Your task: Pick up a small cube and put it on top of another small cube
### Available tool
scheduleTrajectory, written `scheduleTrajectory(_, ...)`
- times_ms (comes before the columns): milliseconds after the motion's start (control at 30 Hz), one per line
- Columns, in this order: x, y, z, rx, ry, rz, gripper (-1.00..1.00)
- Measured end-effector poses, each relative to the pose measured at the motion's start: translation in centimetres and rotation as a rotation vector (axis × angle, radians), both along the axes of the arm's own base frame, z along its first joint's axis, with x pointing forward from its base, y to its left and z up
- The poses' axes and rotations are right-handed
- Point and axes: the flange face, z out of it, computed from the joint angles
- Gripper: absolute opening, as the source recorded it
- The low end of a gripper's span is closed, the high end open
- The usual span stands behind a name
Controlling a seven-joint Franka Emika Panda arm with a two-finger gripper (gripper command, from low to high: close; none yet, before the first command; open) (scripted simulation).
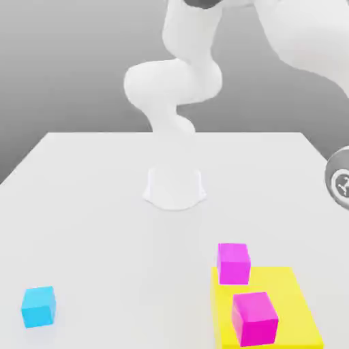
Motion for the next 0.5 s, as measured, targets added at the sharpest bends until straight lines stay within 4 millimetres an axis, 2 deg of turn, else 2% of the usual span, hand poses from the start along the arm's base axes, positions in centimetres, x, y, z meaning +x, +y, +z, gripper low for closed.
scheduleTrajectory(133,-0.1,-6.7,4.2,-0.001,0.000,-0.059,-1.00)
scheduleTrajectory(267,-1.3,-13.3,7.8,0.006,0.003,-0.119,-1.00)
scheduleTrajectory(333,-1.6,-14.7,6.4,0.009,0.005,-0.133,-1.00)
scheduleTrajectory(400,-1.7,-15.0,3.4,0.009,0.005,-0.135,-1.00)
scheduleTrajectory(433,-1.8,-15.0,2.5,0.009,0.005,-0.135,1.00)
scheduleTrajectory(500,-1.8,-15.0,2.5,0.009,0.005,-0.135,1.00)
